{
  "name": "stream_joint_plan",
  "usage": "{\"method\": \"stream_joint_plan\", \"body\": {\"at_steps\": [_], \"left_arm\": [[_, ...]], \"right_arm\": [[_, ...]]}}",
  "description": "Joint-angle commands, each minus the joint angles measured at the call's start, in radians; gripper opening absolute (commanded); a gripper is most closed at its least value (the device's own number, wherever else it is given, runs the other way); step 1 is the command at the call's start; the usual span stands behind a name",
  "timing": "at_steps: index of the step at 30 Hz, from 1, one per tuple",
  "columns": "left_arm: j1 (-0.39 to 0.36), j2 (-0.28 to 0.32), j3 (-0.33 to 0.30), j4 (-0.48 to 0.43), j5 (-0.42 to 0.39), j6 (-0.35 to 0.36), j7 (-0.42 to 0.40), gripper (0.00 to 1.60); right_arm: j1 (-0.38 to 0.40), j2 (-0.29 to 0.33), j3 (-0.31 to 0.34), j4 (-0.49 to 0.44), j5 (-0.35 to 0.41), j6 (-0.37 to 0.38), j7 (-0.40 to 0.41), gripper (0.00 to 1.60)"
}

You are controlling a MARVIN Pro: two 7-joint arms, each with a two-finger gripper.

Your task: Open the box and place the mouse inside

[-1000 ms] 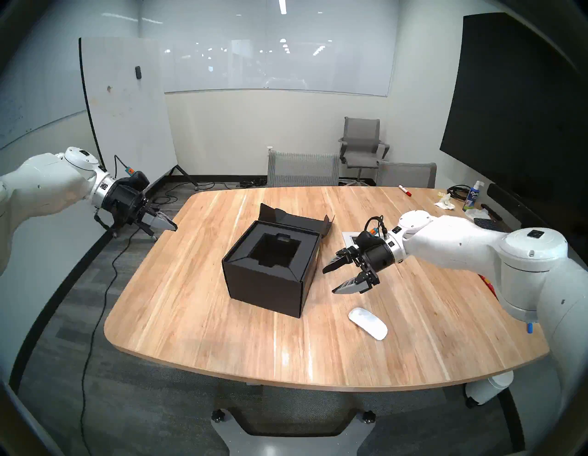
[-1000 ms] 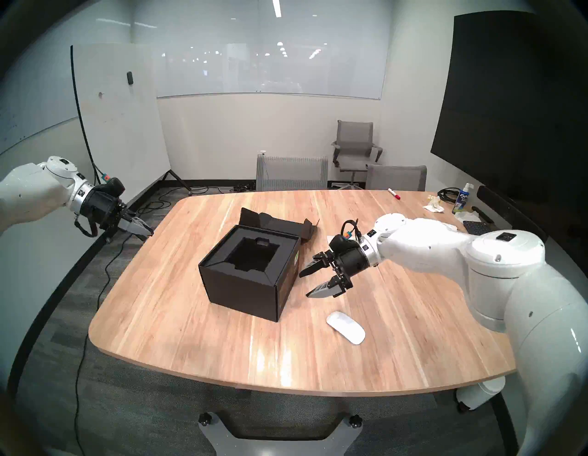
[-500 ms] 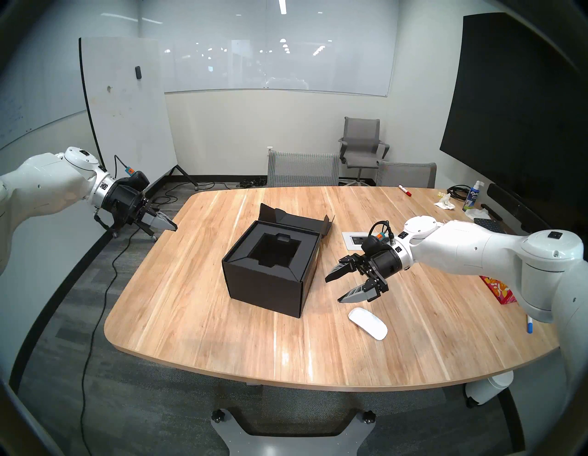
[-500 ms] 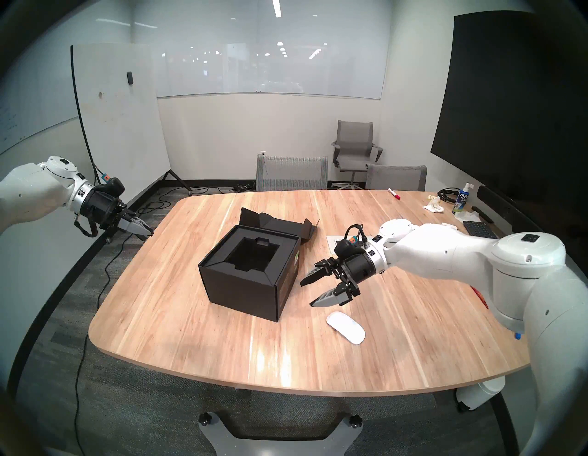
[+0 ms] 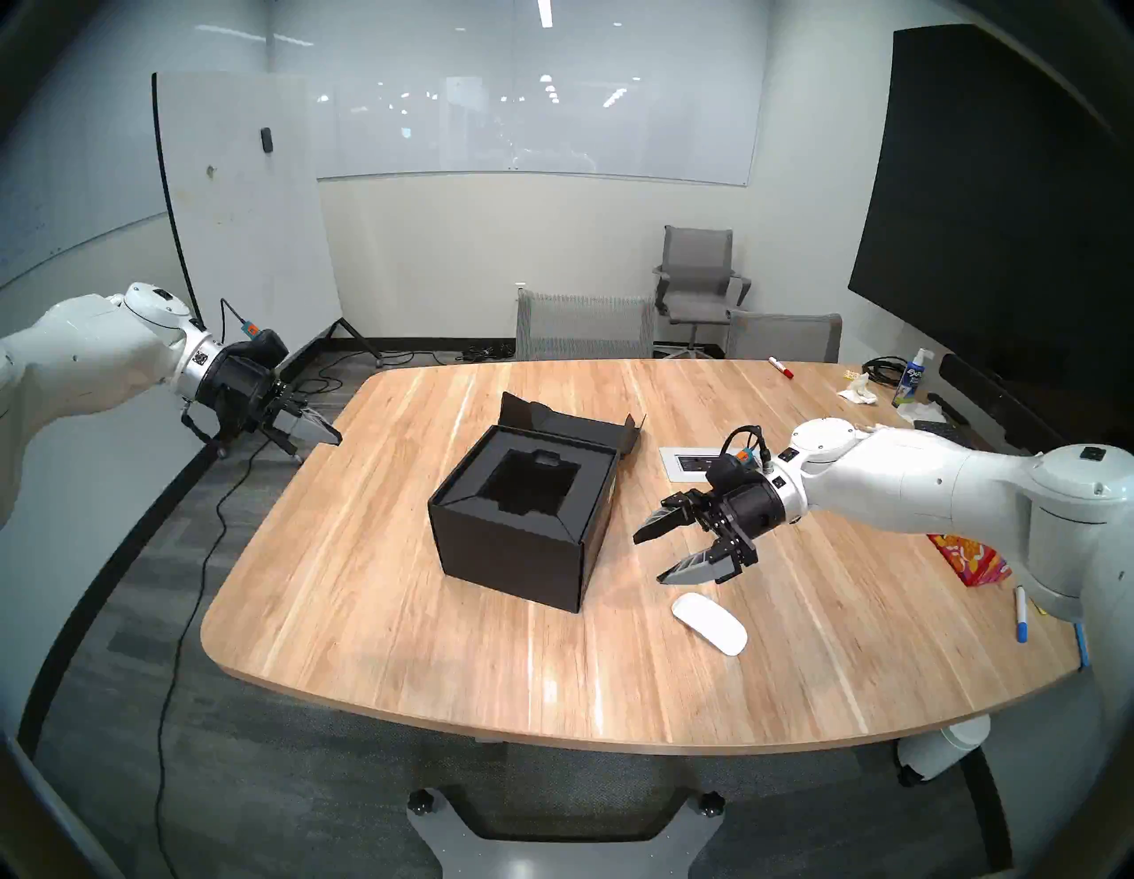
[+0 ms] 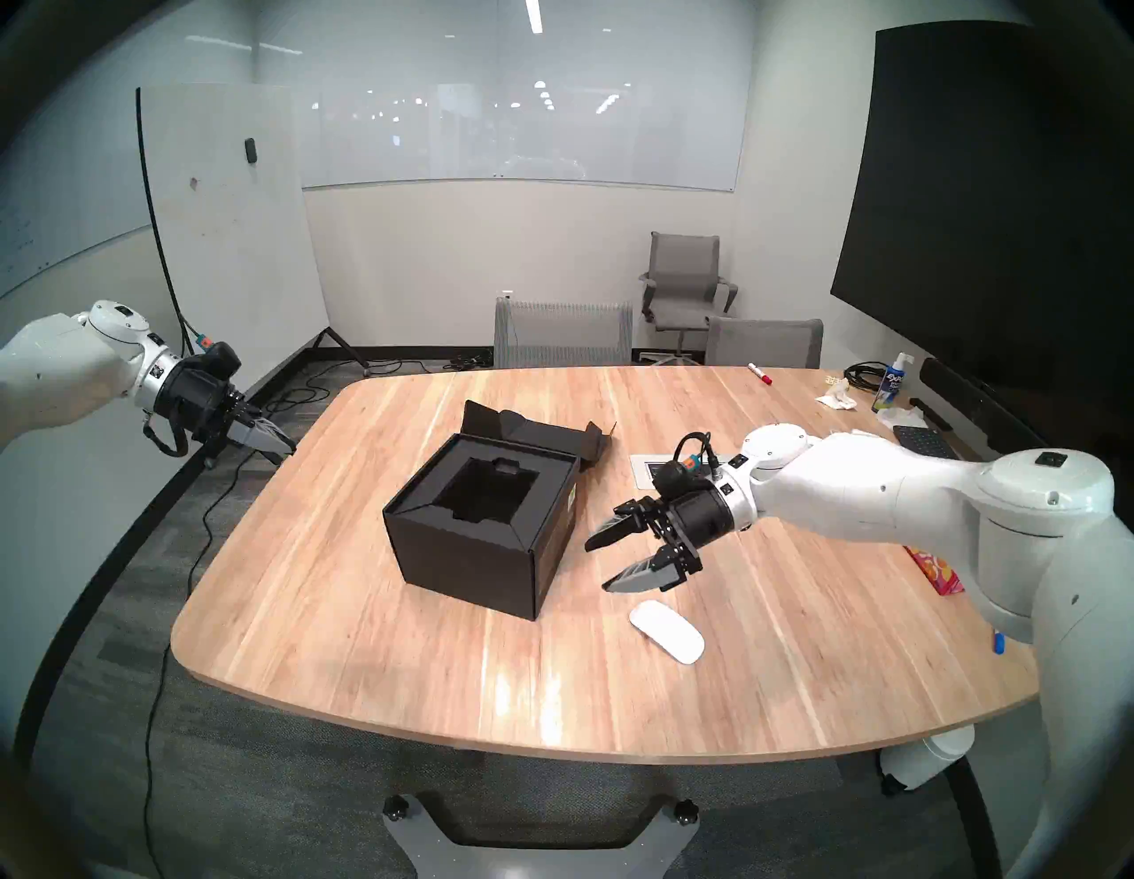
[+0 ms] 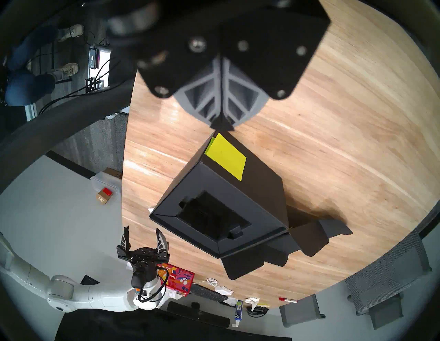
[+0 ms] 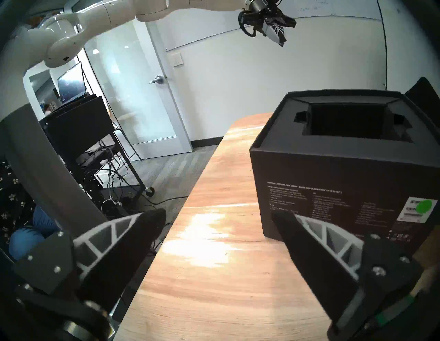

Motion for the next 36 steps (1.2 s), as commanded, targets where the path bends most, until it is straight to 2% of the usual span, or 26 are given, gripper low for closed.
{"method": "stream_joint_plan", "body": {"at_steps": [1,8,17,24,36], "left_arm": [[-0.024,-0.002,0.001,-0.002,-0.012,-0.002,0.0,0.0],[-0.025,-0.003,0.005,-0.002,-0.014,-0.003,0.0,0.0],[-0.027,-0.004,0.011,-0.002,-0.019,-0.004,0.0,0.0],[-0.029,-0.004,0.015,-0.002,-0.022,-0.005,0.0,0.0],[-0.029,-0.006,0.019,-0.001,-0.024,-0.007,0.0,0.0]], "right_arm": [[0.02,0.028,0.013,0.009,0.004,0.001,-0.052,1.6],[0.007,0.053,0.018,0.003,0.02,0.009,-0.115,1.6],[0.009,0.093,0.014,-0.06,0.023,0.04,-0.172,1.6],[0.014,0.118,0.008,-0.135,0.032,0.099,-0.203,1.6],[0.023,0.223,0.003,-0.311,0.051,0.199,-0.306,1.6]]}}
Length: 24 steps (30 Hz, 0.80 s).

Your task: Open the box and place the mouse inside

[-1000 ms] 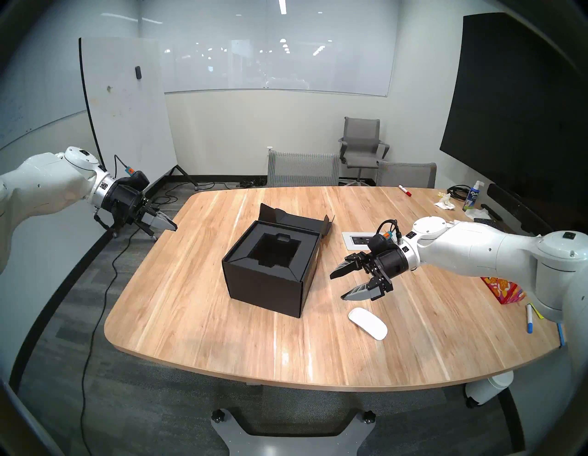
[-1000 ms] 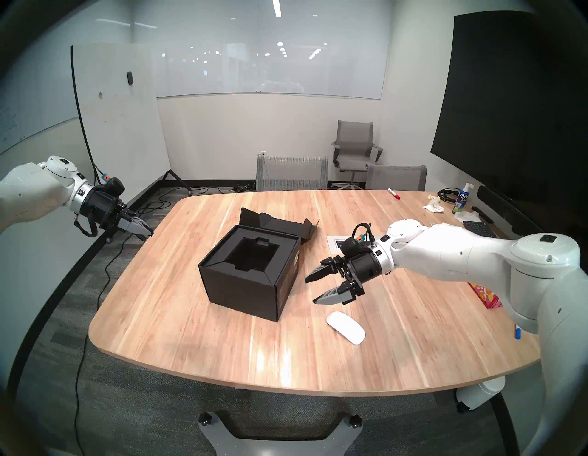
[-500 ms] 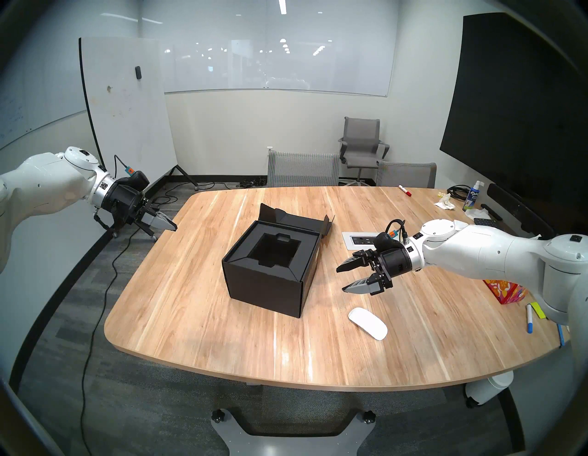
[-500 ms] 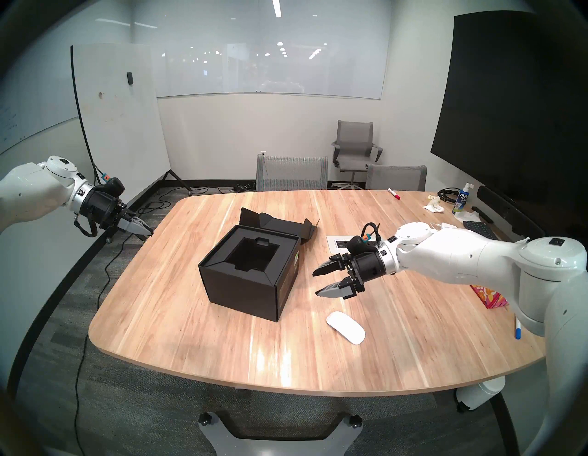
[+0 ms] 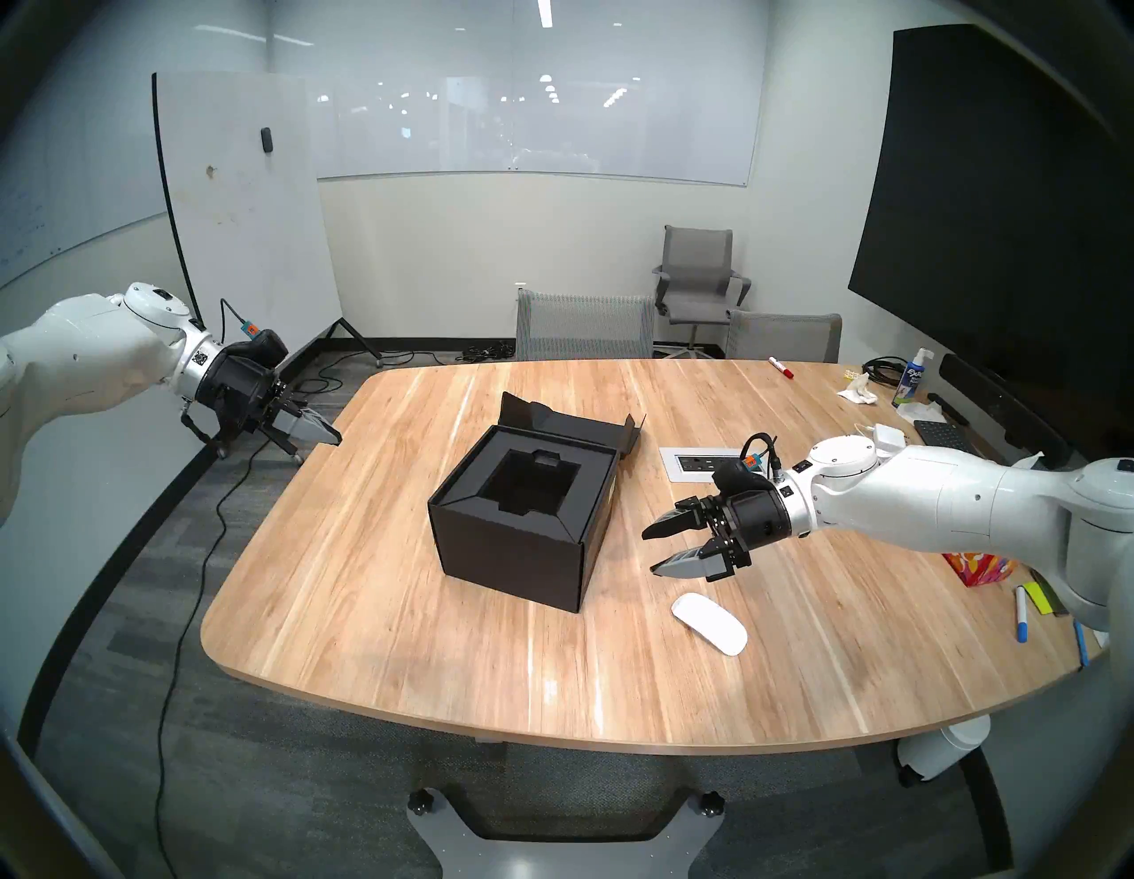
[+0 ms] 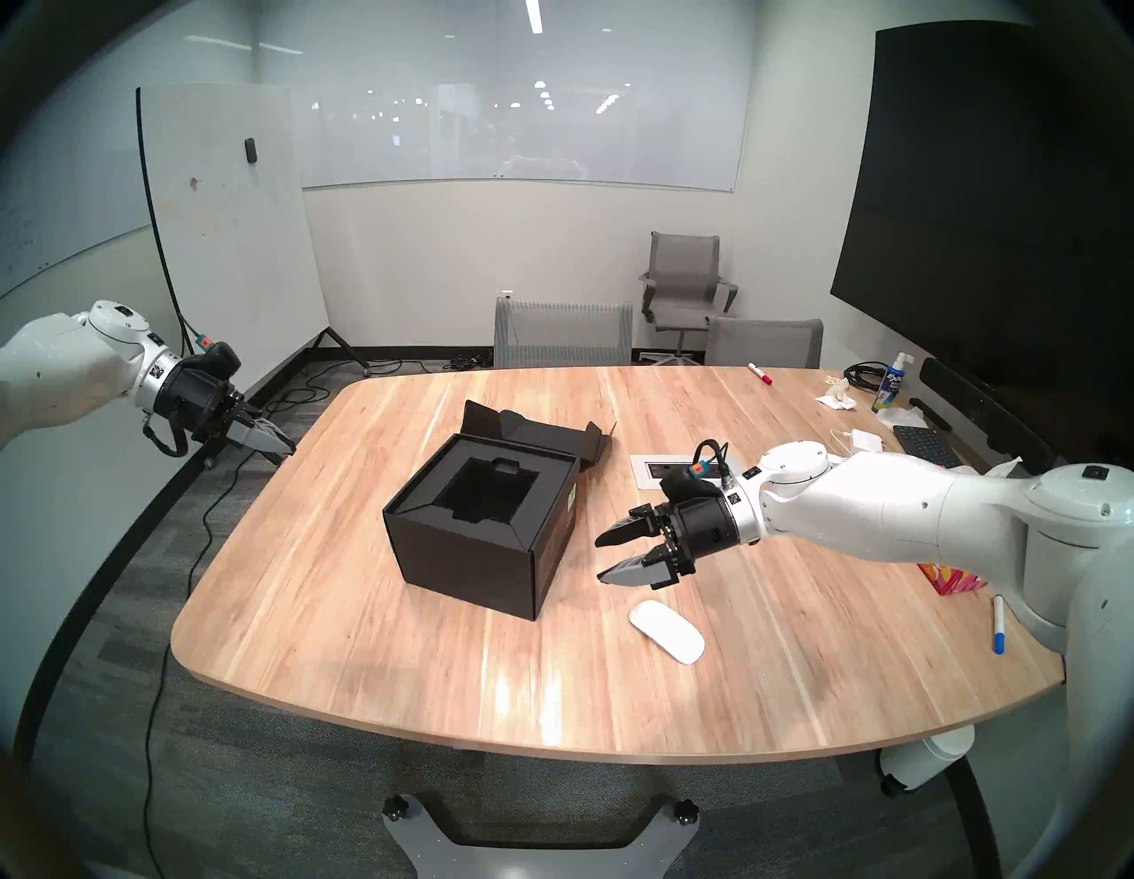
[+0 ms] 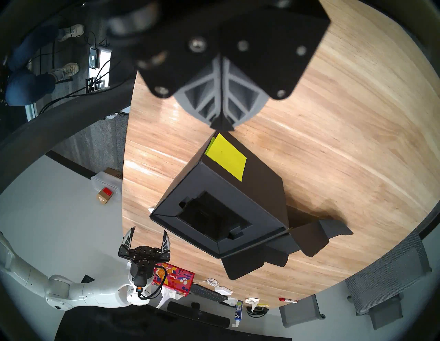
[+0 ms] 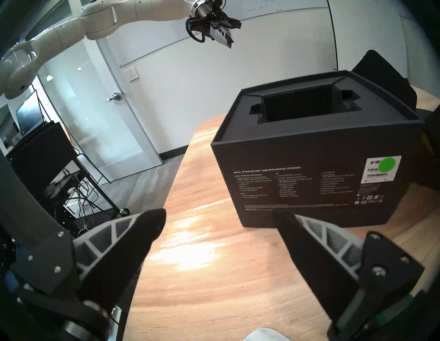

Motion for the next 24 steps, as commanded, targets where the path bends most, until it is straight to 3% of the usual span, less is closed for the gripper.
{"method": "stream_joint_plan", "body": {"at_steps": [1,24], "left_arm": [[-0.022,-0.002,-0.002,-0.001,-0.009,-0.002,0.0,0.0],[-0.024,-0.003,0.004,-0.001,-0.014,-0.005,0.0,0.0]], "right_arm": [[0.024,0.082,0.002,-0.094,0.02,0.045,-0.053,1.6],[0.057,0.315,-0.007,-0.426,0.012,0.196,-0.334,1.6]]}}
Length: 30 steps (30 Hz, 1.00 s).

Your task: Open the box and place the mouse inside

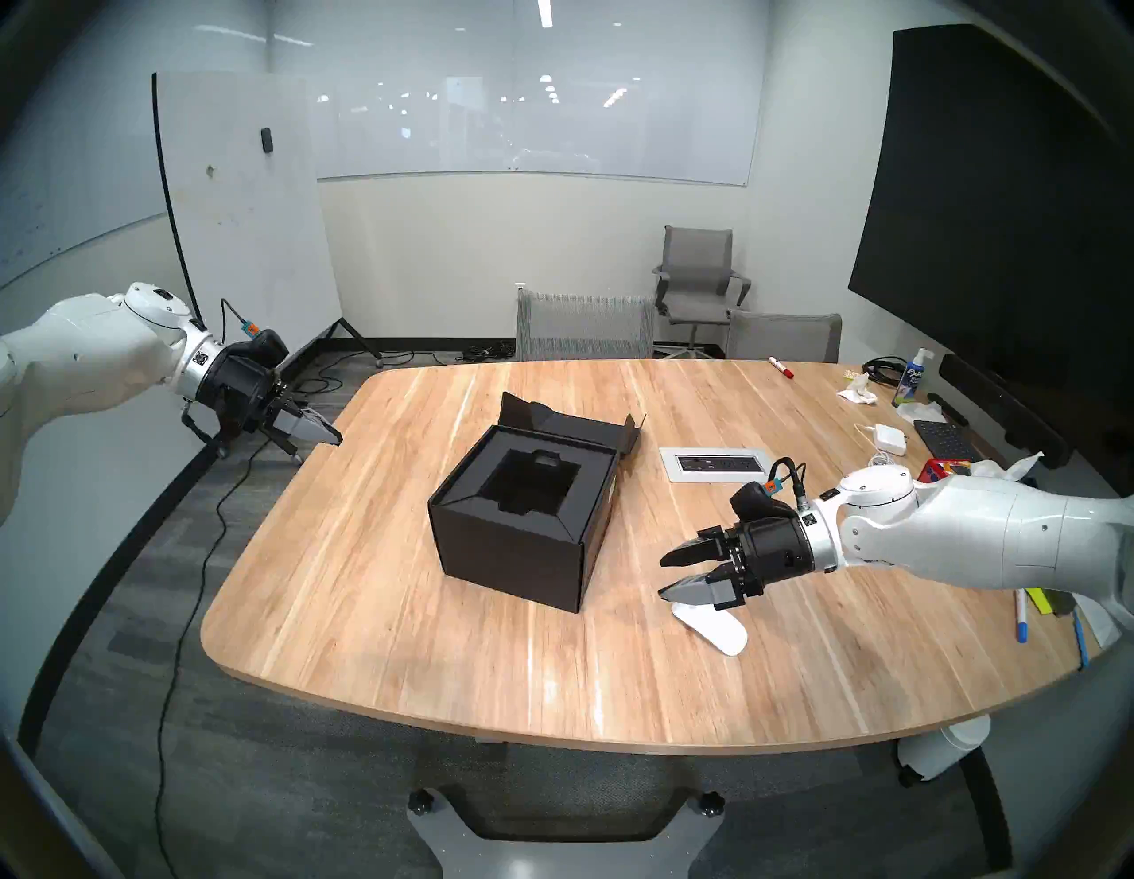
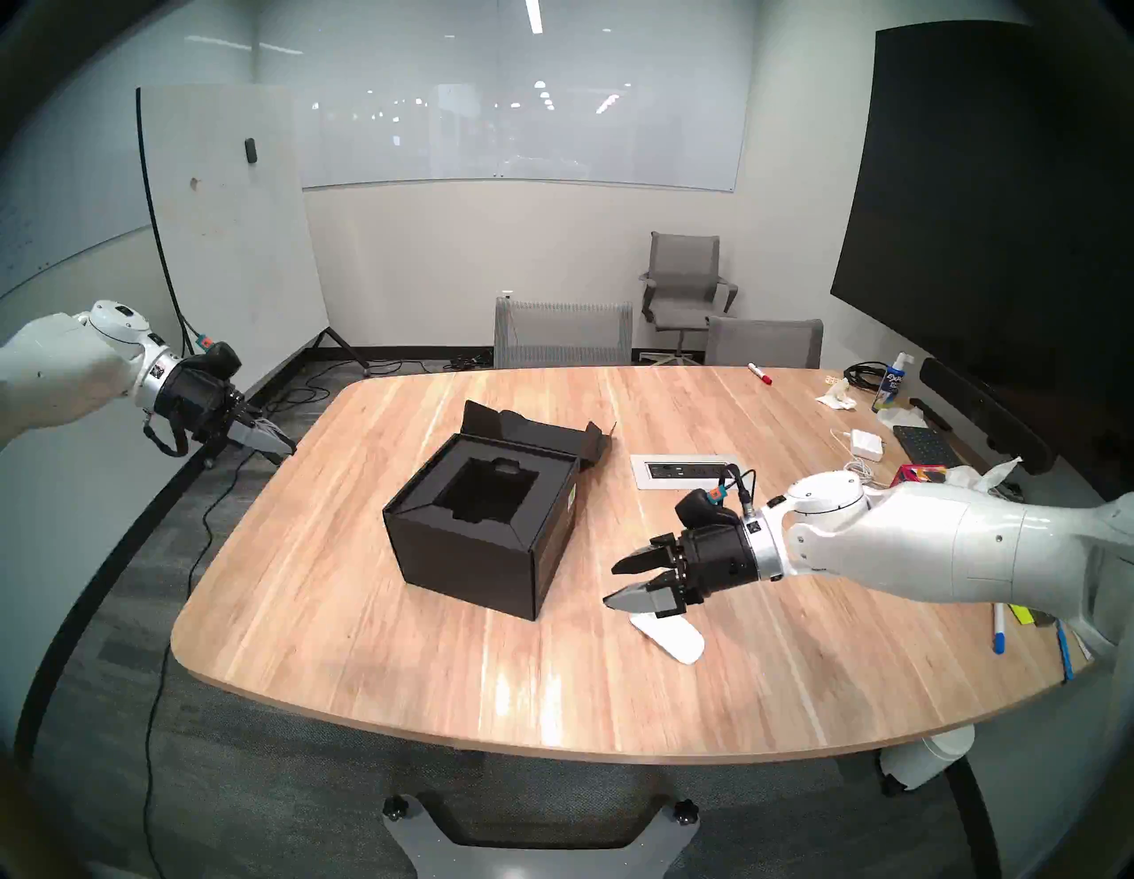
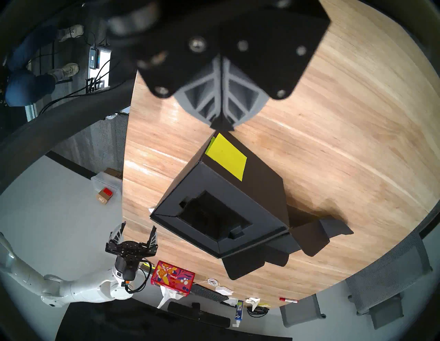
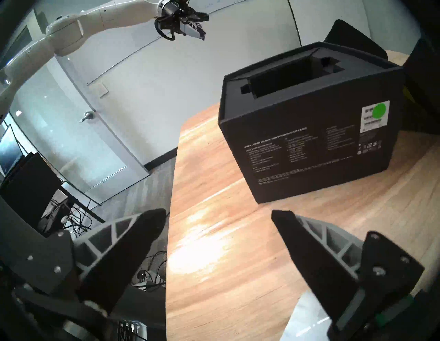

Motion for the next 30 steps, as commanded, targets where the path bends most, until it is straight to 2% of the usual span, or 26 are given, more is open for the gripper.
{"method": "stream_joint_plan", "body": {"at_steps": [1,15,30], "left_arm": [[-0.023,-0.001,-0.001,-0.001,-0.009,-0.001,0.0,0.0],[-0.026,-0.002,0.007,-0.002,-0.015,-0.003,0.0,0.0],[-0.03,-0.004,0.017,-0.002,-0.022,-0.005,0.0,0.0]], "right_arm": [[0.034,0.08,0.004,-0.084,0.003,0.05,-0.064,1.6],[0.051,0.135,-0.001,-0.163,-0.001,0.194,-0.188,1.6],[0.072,0.103,0.001,-0.163,-0.022,0.334,-0.254,1.6]]}}
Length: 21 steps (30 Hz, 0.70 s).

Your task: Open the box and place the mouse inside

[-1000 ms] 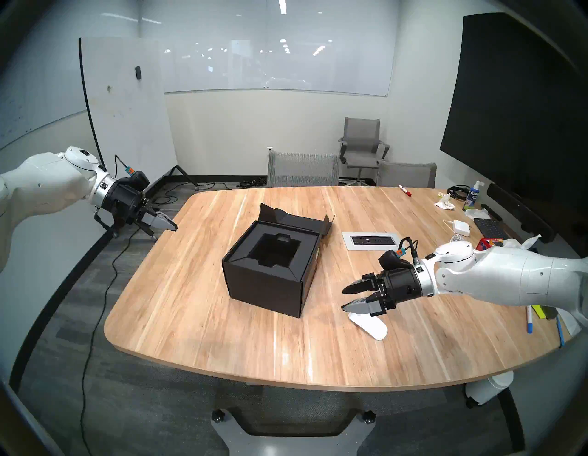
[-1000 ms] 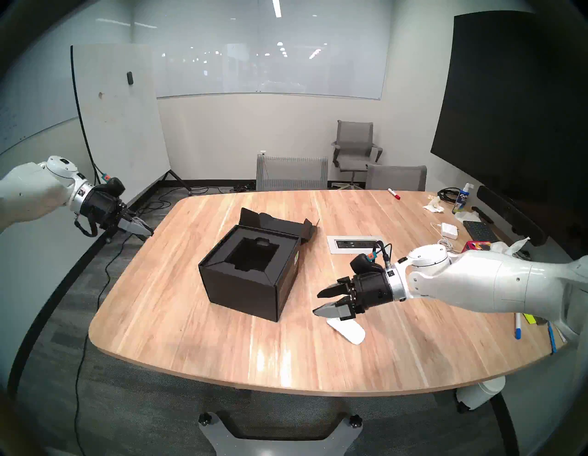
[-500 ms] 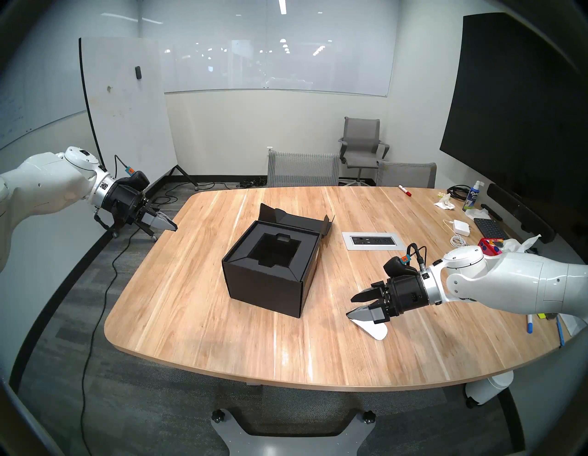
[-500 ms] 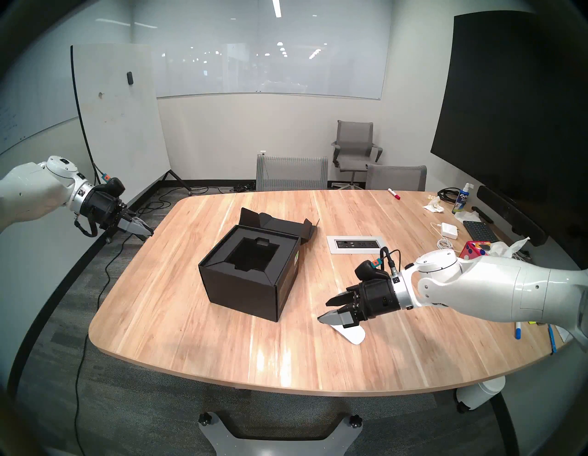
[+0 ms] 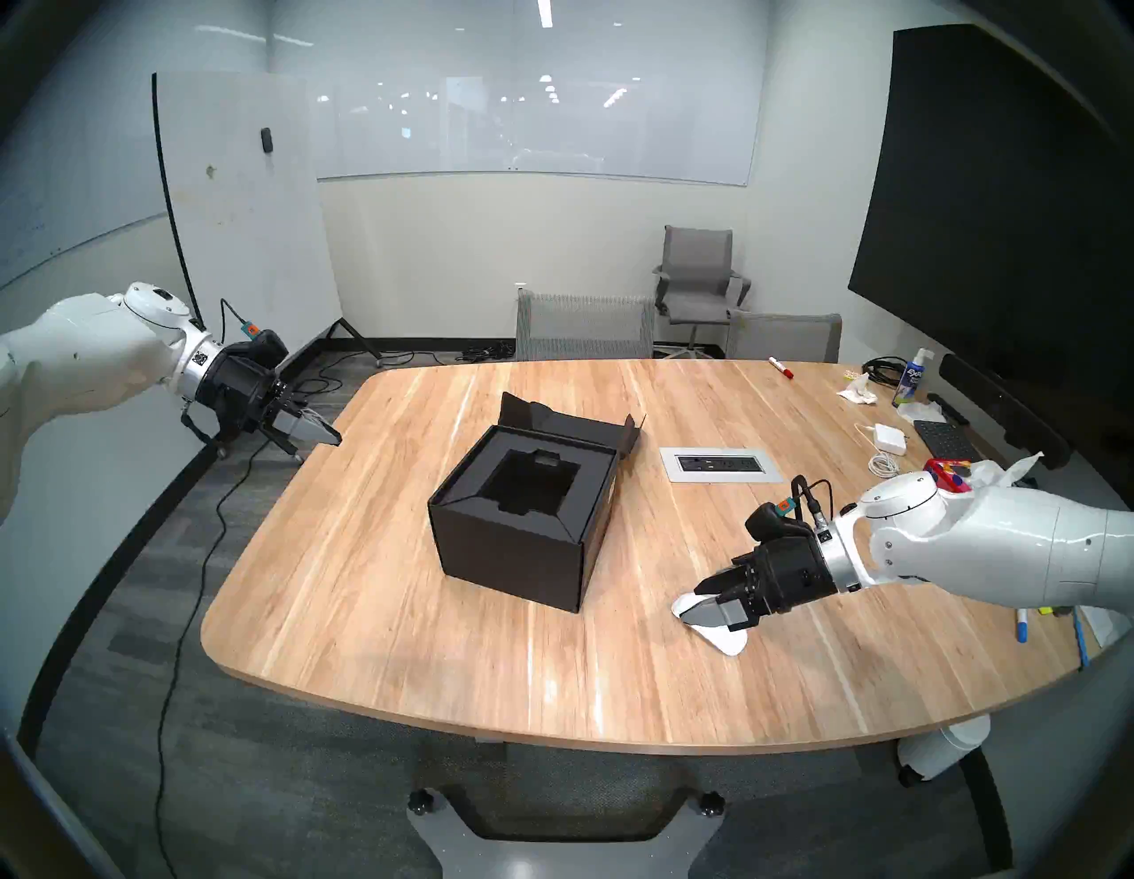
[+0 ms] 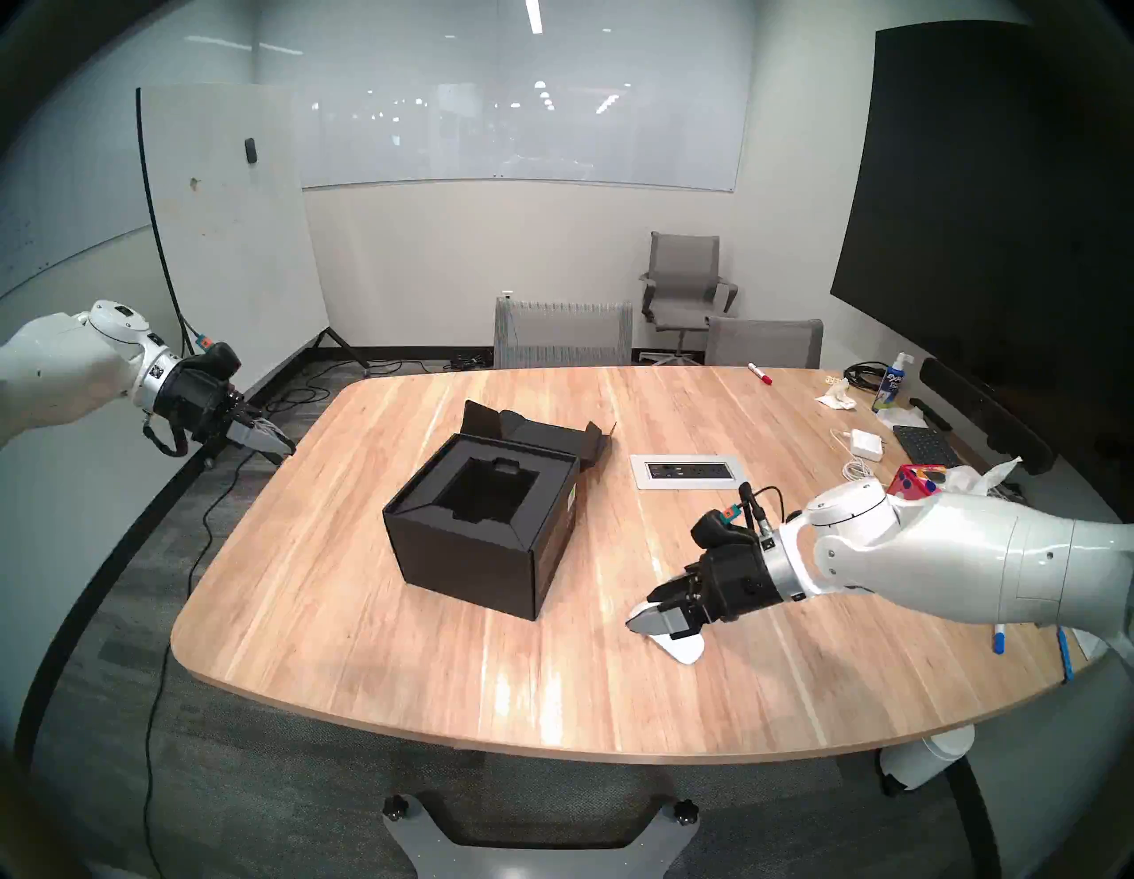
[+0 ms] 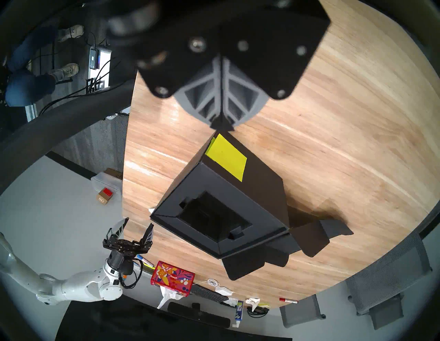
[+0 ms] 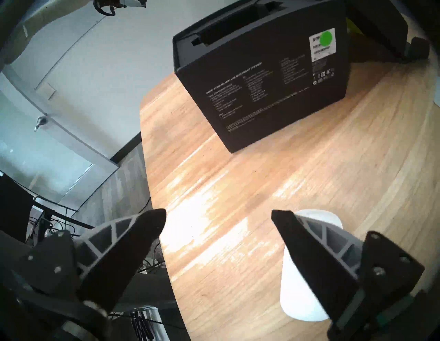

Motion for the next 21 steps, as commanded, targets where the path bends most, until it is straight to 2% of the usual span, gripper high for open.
{"method": "stream_joint_plan", "body": {"at_steps": [1,9,21], "left_arm": [[-0.023,-0.002,0.0,-0.002,-0.01,-0.002,0.0,0.0],[-0.024,-0.003,0.004,-0.002,-0.013,-0.003,0.0,0.0],[-0.026,-0.004,0.009,-0.002,-0.017,-0.004,0.0,0.0]], "right_arm": [[0.033,-0.019,0.008,0.003,-0.019,0.057,-0.017,1.6],[0.065,-0.047,0.02,0.006,-0.066,0.148,-0.03,1.6],[0.096,-0.055,0.035,-0.008,-0.086,0.265,-0.02,1.6]]}}
